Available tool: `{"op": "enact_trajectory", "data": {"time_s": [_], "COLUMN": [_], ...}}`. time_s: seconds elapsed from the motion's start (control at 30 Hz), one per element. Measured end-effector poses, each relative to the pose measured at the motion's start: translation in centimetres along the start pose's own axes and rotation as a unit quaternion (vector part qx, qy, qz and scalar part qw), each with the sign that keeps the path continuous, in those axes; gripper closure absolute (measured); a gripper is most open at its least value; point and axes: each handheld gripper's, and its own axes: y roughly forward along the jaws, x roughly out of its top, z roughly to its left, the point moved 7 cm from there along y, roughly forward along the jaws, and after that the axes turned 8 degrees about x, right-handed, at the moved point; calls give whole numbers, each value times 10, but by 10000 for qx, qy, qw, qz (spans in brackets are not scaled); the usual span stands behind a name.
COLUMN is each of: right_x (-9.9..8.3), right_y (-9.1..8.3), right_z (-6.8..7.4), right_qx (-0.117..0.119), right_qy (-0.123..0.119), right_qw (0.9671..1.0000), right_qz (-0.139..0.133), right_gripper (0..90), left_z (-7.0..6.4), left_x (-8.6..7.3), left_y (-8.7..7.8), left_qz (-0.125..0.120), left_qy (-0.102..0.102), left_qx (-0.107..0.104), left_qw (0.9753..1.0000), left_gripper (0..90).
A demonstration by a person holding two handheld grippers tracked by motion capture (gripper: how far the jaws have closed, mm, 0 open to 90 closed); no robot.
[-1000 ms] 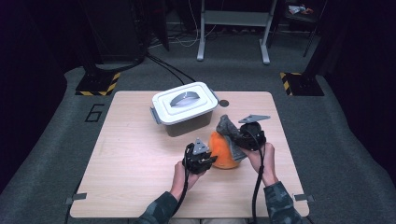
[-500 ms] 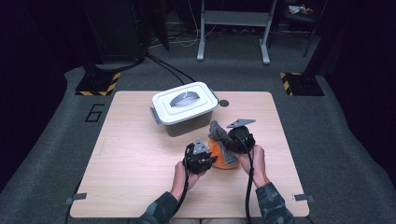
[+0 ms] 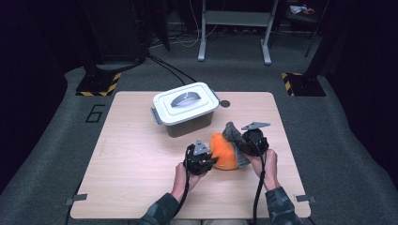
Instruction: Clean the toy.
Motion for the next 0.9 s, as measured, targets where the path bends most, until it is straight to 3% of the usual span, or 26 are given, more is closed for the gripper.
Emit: {"op": "enact_trajectory", "data": {"time_s": [0.2, 0.43, 0.67, 0.77, 0.87, 0.9], "right_x": [-18, -34, -57, -56, -45, -45], "right_y": [3, 14, 37, 33, 10, 10], "right_z": [-23, -40, -51, -53, -57, -57], "right_qx": [-129, -214, -141, -174, -325, -325], "right_qy": [327, 591, 1061, 1046, 960, 960], "right_qw": [9994, 9978, 9930, 9933, 9947, 9947], "right_qz": [74, 223, 495, 455, 159, 159], "right_gripper": [746, 746, 747, 747, 748, 748], "left_z": [1, 3, 6, 6, 6, 6], "left_x": [-1, -1, -2, -2, -2, -2], "left_y": [0, 0, 1, 1, 1, 1], "left_qz": [-8, -10, 6, -10, -10, -10], "left_qy": [44, 57, -28, -54, -71, -71], "left_qx": [7, 23, 8, -2, -9, -9], "left_qw": [10000, 10000, 10000, 10000, 10000, 10000], "left_gripper": [754, 754, 754, 753, 753, 752]}}
